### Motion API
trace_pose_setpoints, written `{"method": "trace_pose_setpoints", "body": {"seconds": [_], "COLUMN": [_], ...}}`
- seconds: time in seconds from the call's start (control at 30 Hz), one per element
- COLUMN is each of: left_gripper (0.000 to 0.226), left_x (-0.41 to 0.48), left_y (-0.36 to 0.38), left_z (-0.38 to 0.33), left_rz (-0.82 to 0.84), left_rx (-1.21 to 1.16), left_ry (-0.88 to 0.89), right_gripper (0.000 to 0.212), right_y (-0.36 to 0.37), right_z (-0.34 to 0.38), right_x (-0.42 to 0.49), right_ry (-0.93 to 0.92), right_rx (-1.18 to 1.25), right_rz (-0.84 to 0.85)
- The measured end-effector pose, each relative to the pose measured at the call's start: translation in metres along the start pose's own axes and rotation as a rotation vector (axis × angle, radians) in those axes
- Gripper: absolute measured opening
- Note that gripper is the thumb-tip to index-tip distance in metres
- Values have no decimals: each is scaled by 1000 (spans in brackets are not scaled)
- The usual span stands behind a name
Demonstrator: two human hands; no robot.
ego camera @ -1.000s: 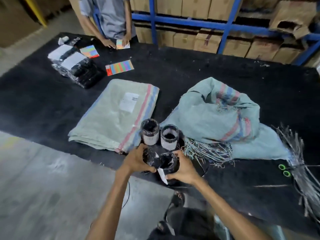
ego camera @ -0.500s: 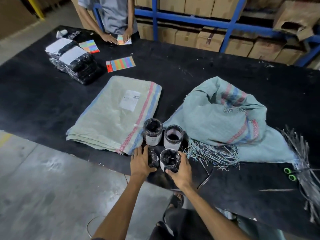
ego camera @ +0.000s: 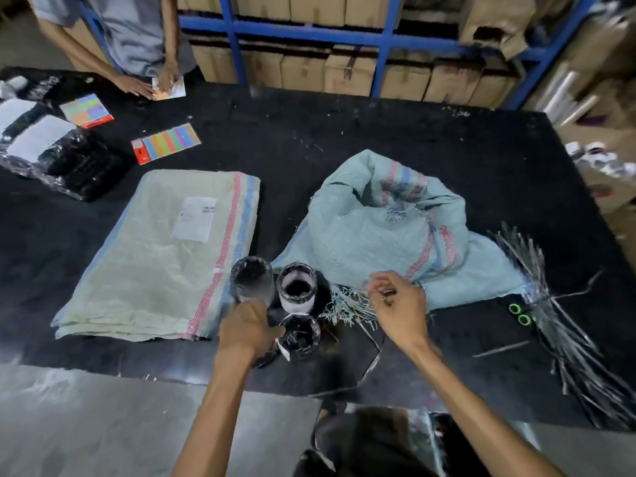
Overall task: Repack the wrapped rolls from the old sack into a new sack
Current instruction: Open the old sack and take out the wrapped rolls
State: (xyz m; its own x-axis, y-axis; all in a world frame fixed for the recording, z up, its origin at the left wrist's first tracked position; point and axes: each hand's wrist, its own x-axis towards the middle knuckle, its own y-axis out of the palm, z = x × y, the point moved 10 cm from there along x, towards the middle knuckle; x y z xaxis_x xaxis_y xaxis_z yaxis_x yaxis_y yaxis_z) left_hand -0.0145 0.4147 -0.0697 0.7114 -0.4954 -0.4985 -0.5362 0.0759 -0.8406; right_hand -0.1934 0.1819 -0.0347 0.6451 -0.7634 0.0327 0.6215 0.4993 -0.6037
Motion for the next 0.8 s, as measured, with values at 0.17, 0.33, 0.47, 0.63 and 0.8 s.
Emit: {"method": "trace_pose_setpoints", "body": {"seconds": [0.17,0.33,0.47,0.63,0.8], "left_gripper": [43,36,48,44,54], "left_x": [7,64,124,169,160], "left_y": [-93,-98,-73,-24,-41], "left_z": [-170,-298,-319,-287,-264], "left_rz": [-257,-291,-100,264,126], "left_rx": [-22,22,79,148,17], "left_ry": [489,656,631,547,557], "right_gripper": [29,48,29,35,28], "right_y": [-98,-75,-36,-16,-12], "right_z": [0,-31,-69,-92,-108], "right_x": [109,188,201,201,191], "right_ry": [-59,3,160,240,287], "right_rx": [-212,-223,-368,-455,-690], "right_rz": [-271,94,420,565,622]}}
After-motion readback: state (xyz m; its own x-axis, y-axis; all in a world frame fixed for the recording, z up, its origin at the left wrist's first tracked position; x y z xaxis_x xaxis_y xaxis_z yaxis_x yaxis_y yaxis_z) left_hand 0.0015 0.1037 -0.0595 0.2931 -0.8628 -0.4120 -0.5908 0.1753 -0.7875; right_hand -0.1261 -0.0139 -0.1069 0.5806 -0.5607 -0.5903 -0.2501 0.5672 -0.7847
